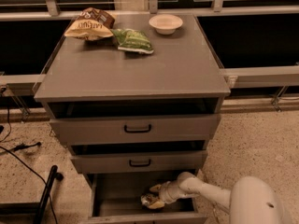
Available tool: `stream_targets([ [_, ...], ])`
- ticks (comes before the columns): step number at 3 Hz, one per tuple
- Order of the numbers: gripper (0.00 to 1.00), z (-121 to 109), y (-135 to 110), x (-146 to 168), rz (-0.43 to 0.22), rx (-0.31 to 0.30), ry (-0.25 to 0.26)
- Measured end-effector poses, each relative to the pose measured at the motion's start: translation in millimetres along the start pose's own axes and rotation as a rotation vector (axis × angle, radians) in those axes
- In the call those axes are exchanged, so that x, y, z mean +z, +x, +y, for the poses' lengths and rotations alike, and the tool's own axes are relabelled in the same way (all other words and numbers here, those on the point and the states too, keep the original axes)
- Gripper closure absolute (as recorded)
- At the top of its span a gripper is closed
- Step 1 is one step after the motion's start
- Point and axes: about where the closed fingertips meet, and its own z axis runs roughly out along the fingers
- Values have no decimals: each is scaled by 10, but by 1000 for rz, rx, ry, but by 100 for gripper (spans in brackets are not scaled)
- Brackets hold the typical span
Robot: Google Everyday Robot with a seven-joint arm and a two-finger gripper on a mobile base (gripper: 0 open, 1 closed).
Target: Pick 7up can from bottom drawer and place on counter
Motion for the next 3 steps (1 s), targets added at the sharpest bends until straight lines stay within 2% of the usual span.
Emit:
stream_targets([
  [1,31,25,58,88,20,-2,-21],
  [2,29,55,120,161,43,-9,-38],
  [3,48,105,171,199,60,-12,-44],
])
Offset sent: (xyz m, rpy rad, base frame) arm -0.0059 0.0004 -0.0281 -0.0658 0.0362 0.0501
